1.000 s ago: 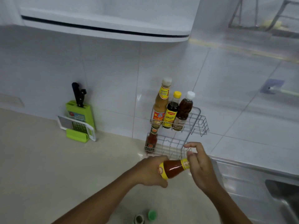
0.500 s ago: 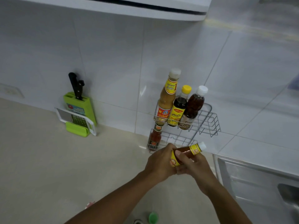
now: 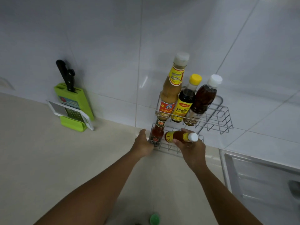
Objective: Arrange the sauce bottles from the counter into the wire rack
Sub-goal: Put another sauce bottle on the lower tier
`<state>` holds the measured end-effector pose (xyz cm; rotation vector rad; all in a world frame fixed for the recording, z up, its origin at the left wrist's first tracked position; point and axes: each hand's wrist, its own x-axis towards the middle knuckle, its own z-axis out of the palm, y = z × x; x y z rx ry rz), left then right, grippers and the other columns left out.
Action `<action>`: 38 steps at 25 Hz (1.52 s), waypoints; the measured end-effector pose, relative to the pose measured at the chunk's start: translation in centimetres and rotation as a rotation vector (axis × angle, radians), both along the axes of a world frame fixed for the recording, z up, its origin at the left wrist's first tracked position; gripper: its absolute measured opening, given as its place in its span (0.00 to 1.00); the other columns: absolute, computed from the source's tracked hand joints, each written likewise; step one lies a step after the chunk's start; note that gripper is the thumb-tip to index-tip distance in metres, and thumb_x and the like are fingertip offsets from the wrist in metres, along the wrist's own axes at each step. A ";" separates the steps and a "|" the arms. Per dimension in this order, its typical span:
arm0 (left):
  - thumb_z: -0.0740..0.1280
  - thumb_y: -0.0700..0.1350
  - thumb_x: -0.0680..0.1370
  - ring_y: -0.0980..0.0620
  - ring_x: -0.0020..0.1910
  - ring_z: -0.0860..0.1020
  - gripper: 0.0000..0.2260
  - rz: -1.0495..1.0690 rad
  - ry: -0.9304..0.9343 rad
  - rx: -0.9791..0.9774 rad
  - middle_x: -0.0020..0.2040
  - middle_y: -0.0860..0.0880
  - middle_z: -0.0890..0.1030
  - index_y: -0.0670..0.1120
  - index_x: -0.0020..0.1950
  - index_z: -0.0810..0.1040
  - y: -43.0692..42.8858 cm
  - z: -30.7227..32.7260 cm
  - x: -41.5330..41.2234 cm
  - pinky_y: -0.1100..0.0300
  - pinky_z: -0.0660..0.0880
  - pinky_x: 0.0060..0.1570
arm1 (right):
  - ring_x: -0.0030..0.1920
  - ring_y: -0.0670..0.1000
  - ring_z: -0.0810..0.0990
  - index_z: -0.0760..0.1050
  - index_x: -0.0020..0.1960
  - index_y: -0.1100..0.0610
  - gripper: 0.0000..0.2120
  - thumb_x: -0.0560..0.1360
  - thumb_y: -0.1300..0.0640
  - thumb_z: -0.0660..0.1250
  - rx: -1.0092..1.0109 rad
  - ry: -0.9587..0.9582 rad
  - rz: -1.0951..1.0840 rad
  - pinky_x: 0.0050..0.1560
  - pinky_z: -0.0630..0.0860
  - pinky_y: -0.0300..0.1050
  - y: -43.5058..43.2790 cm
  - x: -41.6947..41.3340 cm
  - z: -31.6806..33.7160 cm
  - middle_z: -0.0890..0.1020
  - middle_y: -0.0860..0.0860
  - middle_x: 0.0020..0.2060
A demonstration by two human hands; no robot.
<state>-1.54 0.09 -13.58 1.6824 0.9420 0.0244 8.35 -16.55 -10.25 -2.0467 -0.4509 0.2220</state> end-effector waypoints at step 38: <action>0.60 0.34 0.79 0.46 0.65 0.75 0.24 -0.428 0.071 0.127 0.69 0.46 0.76 0.45 0.75 0.69 -2.9 4.6 -5.5 0.62 0.71 0.54 | 0.56 0.48 0.77 0.73 0.71 0.58 0.26 0.75 0.62 0.73 -0.299 -0.082 0.271 0.57 0.72 0.39 -3.2 -2.0 -1.1 0.81 0.53 0.58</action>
